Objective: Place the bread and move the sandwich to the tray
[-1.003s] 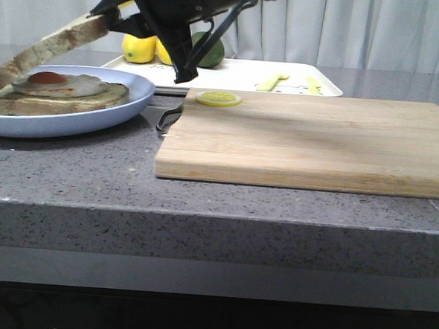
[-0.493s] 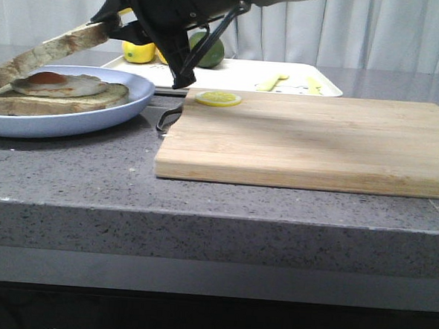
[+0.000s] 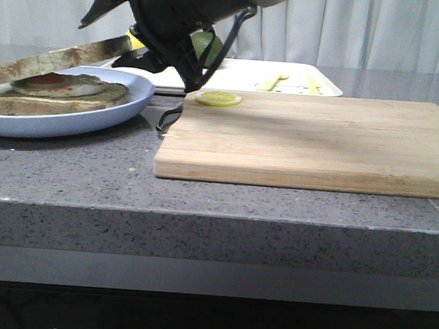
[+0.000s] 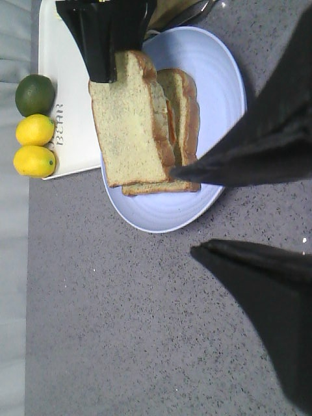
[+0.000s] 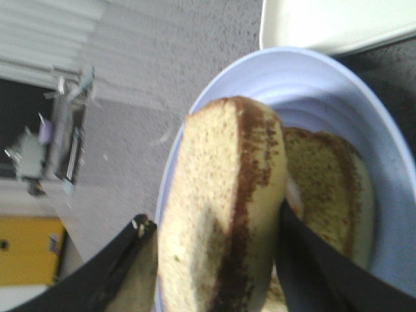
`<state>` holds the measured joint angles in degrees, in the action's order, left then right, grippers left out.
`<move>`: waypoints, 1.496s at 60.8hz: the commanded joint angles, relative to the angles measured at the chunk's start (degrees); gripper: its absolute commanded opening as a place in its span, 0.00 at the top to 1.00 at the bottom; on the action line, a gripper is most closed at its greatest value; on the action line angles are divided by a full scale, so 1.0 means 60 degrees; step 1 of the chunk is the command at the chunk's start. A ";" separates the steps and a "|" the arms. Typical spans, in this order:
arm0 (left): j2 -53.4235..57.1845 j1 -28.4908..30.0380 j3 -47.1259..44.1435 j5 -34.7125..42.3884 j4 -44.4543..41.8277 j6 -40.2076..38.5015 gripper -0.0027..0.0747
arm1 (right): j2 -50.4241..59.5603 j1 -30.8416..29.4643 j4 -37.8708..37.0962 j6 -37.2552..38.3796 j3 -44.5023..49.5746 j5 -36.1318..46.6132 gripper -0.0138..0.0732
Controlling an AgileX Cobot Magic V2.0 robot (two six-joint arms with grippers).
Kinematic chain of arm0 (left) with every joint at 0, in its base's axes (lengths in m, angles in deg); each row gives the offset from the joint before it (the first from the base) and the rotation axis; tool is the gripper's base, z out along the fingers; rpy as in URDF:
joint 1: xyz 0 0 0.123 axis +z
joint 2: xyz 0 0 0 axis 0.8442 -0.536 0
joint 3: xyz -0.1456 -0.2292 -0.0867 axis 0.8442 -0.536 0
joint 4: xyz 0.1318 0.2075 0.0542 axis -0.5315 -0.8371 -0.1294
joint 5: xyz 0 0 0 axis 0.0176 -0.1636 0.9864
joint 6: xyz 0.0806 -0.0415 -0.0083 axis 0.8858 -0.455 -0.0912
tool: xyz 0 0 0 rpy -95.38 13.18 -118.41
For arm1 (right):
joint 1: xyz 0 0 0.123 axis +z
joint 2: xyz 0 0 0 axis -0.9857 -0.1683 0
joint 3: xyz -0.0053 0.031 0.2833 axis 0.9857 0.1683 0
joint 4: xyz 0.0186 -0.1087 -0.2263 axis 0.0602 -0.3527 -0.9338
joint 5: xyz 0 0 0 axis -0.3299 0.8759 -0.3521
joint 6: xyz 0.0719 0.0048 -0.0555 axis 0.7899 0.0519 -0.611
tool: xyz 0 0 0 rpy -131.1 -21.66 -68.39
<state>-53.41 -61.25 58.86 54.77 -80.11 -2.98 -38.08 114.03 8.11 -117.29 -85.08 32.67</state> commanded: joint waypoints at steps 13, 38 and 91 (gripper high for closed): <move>-0.0118 -0.0061 0.0256 0.0753 0.0112 -0.0082 0.69 | 0.1237 -0.0474 -0.4004 -0.0034 -0.0304 -0.1402 0.35; -0.0118 -0.0061 0.0256 0.0753 0.0112 -0.0082 0.69 | 0.4013 -0.0875 -1.0530 0.1223 -0.0304 -0.3802 0.36; -0.0118 -0.0061 0.0256 0.0753 0.0112 -0.0082 0.69 | 1.1509 -0.0875 -1.4038 0.3376 0.5295 -0.3537 0.36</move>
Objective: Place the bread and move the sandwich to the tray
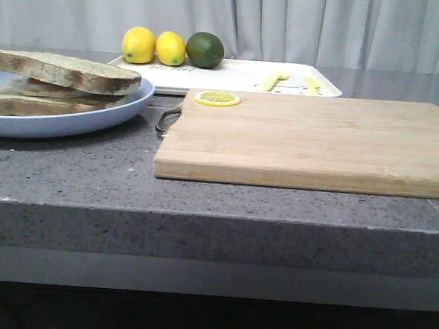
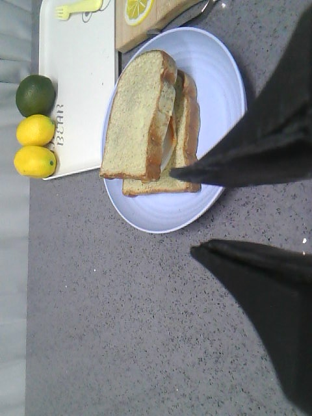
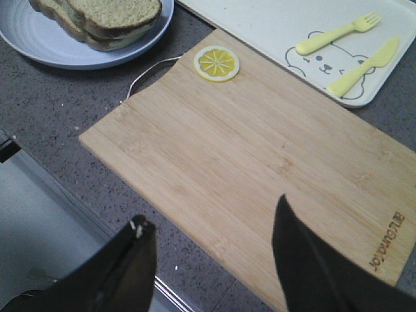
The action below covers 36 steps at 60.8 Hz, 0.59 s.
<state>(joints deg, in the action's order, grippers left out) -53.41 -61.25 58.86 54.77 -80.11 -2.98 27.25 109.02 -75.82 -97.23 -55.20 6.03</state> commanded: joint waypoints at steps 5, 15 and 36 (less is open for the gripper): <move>-0.0118 -0.0061 0.0256 0.0735 0.0112 -0.0082 0.69 | 0.1201 -0.0040 -0.0049 0.0032 0.0901 0.1025 0.36; -0.0137 -0.0061 0.0256 0.0705 -0.0193 -0.0057 0.69 | 0.2106 -0.0040 -0.0049 0.0032 0.1509 0.1025 0.36; -0.2585 -0.0061 0.1898 -0.1074 -0.0853 -0.0057 0.62 | 0.2234 -0.0040 -0.0049 0.0032 0.1518 0.0650 0.36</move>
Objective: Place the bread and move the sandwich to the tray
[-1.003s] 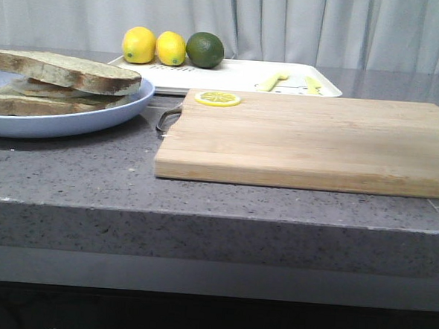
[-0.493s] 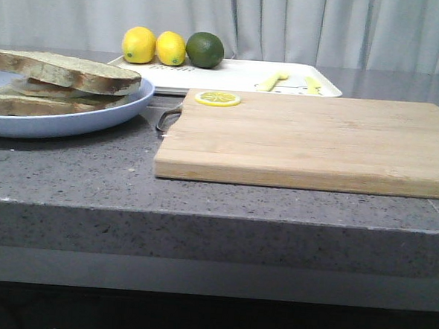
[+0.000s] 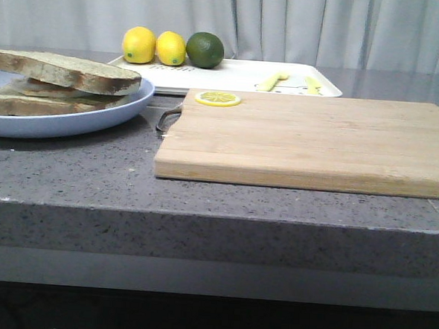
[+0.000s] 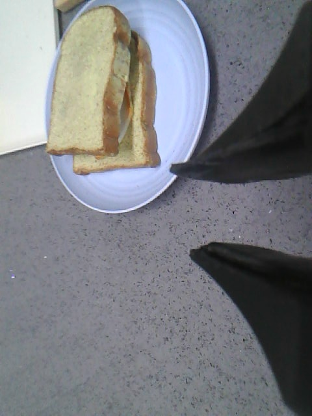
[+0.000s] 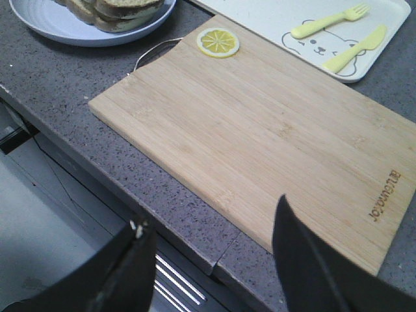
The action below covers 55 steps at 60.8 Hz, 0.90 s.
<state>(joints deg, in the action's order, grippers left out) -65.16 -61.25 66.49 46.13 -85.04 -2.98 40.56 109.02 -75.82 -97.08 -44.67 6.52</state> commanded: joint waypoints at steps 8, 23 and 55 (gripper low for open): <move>-0.2104 0.0047 0.1417 -0.0226 0.0154 -0.0057 0.59 | 0.0017 -0.0040 -0.0049 0.0007 -0.0236 0.0568 0.36; -0.4739 0.0899 0.3019 -0.0984 0.0950 -0.0032 0.51 | 0.0017 -0.0040 -0.0049 0.0007 -0.0236 0.0569 0.36; -0.7967 0.1719 0.4614 -0.0947 0.4756 0.1992 0.51 | 0.0017 -0.0040 -0.0049 0.0007 -0.0236 0.0569 0.36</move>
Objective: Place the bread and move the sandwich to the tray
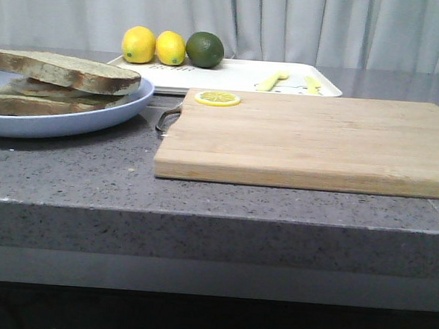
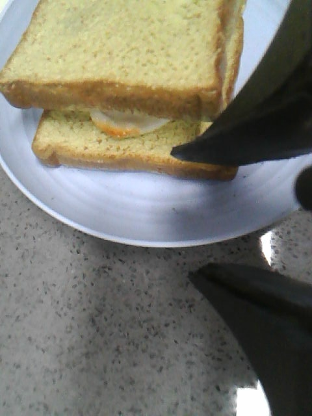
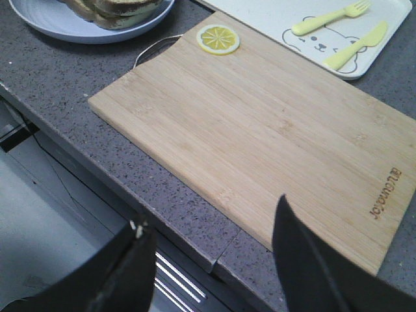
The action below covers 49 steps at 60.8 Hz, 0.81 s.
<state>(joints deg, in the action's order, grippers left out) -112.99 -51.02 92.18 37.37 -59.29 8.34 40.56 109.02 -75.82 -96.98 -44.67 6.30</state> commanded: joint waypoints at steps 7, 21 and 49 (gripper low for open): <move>-0.0363 0.0014 0.0332 0.0680 0.0477 0.0106 0.51 | 0.0017 -0.0040 -0.0049 -0.0009 -0.0236 0.0606 0.36; -0.0867 0.0014 0.0332 0.0680 0.0569 0.0163 0.53 | 0.0017 -0.0040 -0.0049 -0.0009 -0.0236 0.0616 0.36; -0.0914 0.0014 0.0348 0.0603 0.0825 0.0295 0.99 | 0.0017 -0.0040 -0.0049 -0.0009 -0.0236 0.0616 0.36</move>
<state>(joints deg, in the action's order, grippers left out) -120.69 -50.97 92.41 39.80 -55.88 9.65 40.56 109.02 -75.82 -96.98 -44.67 6.30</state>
